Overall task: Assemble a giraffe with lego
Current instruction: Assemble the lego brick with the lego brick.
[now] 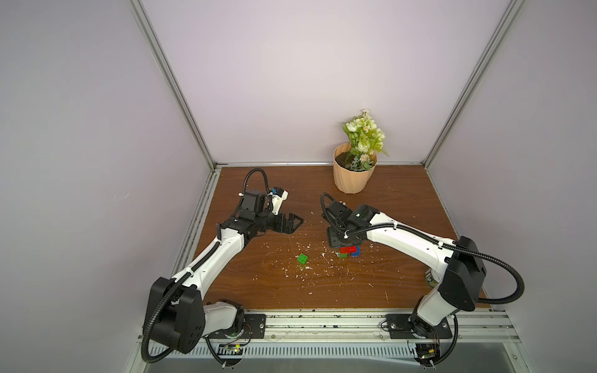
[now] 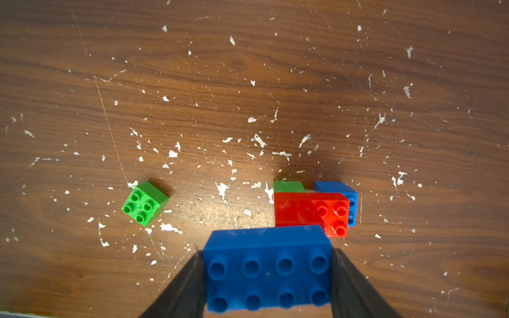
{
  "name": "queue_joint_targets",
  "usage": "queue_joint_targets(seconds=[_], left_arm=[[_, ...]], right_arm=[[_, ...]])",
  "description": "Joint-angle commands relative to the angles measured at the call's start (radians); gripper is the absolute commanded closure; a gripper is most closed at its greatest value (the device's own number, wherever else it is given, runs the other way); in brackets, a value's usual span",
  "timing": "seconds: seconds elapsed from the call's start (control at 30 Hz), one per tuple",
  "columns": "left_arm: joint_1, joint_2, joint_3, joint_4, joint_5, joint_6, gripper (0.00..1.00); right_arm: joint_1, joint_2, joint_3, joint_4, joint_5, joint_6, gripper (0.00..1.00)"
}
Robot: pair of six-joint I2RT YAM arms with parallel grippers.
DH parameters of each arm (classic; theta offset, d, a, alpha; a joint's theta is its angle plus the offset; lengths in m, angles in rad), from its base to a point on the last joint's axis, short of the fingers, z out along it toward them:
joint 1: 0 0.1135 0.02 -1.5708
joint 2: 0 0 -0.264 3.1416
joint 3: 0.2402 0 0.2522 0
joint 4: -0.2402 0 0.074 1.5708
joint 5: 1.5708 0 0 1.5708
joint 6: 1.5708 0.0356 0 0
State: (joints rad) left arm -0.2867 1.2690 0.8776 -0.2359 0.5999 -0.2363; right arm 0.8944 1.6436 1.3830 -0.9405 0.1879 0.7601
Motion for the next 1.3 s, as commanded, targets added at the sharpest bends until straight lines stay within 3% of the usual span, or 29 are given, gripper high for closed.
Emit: queue_joint_targets(seconds=[0.0, 0.47, 1.27], left_arm=[[-0.008, -0.011, -0.005, 0.004, -0.001, 0.002, 0.01], [-0.009, -0.002, -0.001, 0.006, 0.000, 0.002, 0.01], [-0.008, -0.008, -0.001, 0.003, -0.010, 0.006, 0.01]], right_arm=[[-0.002, 0.004, -0.020, -0.021, 0.008, 0.014, 0.43], [0.005, -0.017, -0.009, -0.037, 0.012, 0.009, 0.44], [0.012, -0.018, -0.130, -0.024, -0.016, -0.033, 0.46]])
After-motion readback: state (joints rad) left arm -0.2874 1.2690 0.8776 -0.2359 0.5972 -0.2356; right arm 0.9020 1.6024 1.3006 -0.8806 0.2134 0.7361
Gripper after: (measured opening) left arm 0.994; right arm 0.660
